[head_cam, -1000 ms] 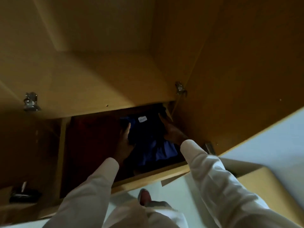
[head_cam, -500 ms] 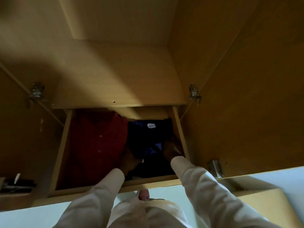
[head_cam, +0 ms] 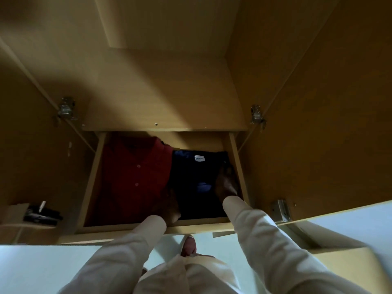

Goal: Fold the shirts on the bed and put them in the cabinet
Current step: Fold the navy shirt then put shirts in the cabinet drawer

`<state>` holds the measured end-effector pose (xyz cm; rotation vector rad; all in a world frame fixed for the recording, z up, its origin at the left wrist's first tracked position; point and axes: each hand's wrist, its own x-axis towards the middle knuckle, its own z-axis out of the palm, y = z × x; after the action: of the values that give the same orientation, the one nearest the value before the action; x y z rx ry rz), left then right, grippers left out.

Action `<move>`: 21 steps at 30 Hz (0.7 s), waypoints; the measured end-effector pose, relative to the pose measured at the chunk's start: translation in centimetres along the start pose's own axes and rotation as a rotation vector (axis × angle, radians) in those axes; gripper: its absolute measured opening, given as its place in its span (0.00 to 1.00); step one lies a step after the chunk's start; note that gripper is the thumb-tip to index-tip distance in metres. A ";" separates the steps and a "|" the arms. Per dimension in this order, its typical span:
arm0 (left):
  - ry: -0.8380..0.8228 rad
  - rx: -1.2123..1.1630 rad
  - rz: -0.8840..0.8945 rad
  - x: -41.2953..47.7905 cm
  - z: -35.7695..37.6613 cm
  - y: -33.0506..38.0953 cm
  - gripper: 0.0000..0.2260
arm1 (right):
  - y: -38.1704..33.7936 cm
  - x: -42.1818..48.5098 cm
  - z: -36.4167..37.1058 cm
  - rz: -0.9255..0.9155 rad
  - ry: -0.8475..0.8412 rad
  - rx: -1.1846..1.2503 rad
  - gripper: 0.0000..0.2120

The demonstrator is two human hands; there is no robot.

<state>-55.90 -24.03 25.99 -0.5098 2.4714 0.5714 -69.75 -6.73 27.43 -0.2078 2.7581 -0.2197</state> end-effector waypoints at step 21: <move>0.384 -0.283 0.548 -10.2 -2.8 -2.1 0.11 | -2.8 -15.7 -1.1 0.122 0.304 0.789 0.25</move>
<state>-48.22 -24.81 33.49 -0.0274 2.9266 1.1426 -55.33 -6.60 34.34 0.2182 2.7057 -1.3502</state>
